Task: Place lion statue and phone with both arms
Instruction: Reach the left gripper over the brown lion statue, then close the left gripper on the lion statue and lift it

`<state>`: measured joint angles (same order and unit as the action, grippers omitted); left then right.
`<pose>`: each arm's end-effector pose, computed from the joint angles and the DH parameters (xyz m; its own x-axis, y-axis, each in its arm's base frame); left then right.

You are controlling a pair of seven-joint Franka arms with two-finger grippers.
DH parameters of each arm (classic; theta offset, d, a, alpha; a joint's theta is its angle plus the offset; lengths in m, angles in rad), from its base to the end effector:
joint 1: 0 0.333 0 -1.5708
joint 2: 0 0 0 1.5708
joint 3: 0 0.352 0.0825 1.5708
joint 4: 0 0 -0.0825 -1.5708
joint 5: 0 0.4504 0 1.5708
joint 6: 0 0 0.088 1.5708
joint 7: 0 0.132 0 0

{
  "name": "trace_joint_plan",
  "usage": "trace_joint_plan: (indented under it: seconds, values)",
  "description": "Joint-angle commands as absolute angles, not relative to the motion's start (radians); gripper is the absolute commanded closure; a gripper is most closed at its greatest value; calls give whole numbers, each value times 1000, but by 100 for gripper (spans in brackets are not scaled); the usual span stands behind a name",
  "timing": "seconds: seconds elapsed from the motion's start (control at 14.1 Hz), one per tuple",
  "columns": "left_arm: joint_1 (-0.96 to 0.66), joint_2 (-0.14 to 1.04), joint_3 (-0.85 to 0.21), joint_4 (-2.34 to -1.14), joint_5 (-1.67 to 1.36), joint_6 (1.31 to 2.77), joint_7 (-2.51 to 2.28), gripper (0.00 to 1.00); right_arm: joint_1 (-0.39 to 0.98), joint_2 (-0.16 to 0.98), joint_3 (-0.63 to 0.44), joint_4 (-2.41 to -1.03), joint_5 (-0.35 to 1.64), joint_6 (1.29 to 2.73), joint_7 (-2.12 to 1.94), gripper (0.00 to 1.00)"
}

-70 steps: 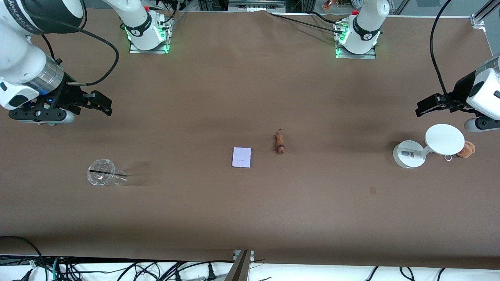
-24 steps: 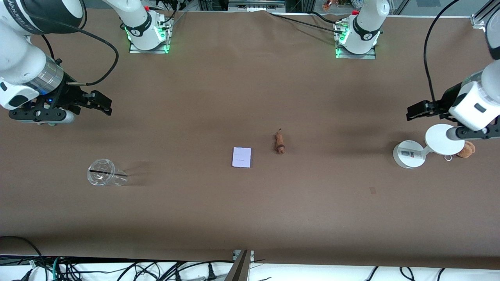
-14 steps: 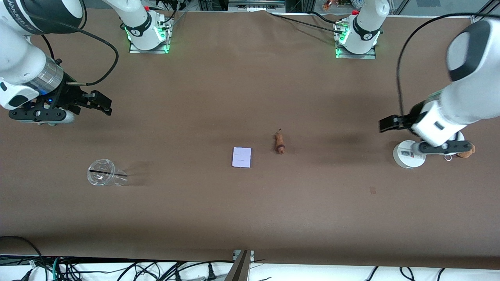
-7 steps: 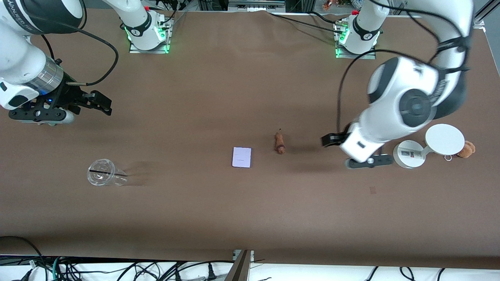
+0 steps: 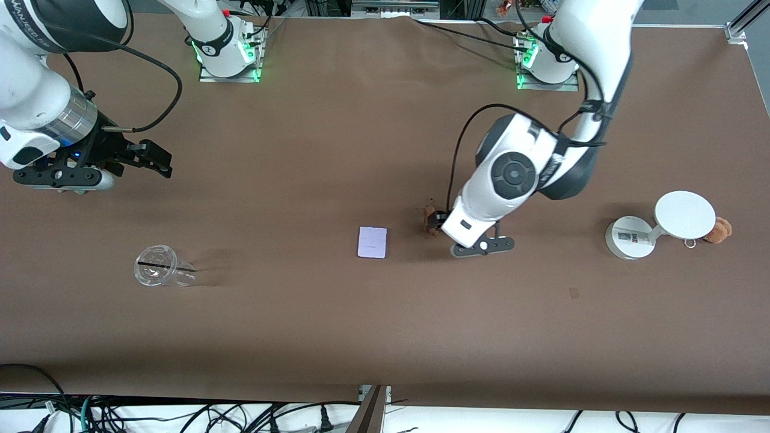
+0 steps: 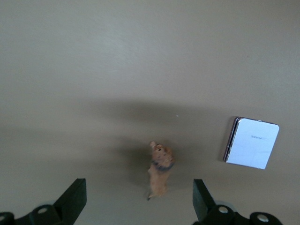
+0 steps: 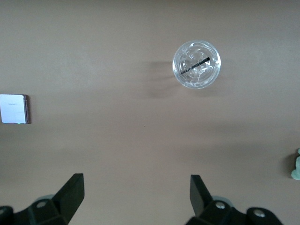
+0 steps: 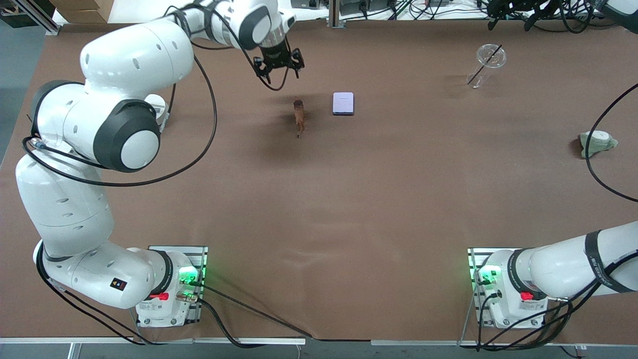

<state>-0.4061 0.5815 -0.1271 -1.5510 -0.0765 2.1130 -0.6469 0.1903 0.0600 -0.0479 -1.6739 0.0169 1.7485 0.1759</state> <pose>0.6695 -0.3867 0.2816 0.9811 0.1677 -0.0966 0.1768 -0.9796 0.0951 0.6442 0.0950 0.5570 0.9993 -0.0363 0.0120 -0.0361 -0.9992 -0.0162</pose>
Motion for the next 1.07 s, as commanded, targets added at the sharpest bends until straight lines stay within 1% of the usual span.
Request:
trace_joint_plan:
  seconds: [0.0, 0.14, 0.43, 0.78, 0.85, 0.93, 1.0]
  values:
    - [-451, 555, -109, -1673, -69, 2250, -692, 0, 179, 49, -40, -1681, 25, 1744, 170, 0]
    - [-468, 569, -110, -1698, -22, 2287, -727, 0, 179, 49, -40, -1681, 25, 1744, 169, 0]
    - [-499, 632, -110, -1697, 78, 2390, -819, 0, 179, 49, -40, -1681, 25, 1744, 169, 0]
    - [-509, 672, -110, -1697, 83, 2437, -825, 0, 179, 49, -40, -1681, 25, 1744, 170, 0]
    - [-514, 672, -110, -1697, 84, 2437, -825, 2, 179, 49, -40, -1681, 25, 1744, 169, 0]
    - [-514, 670, -110, -1698, 84, 2437, -830, 10, 179, 51, -40, -1681, 25, 1746, 169, 0]
    - [-515, 669, -110, -1703, 84, 2436, -851, 19, 179, 51, -40, -1681, 25, 1744, 169, 0]
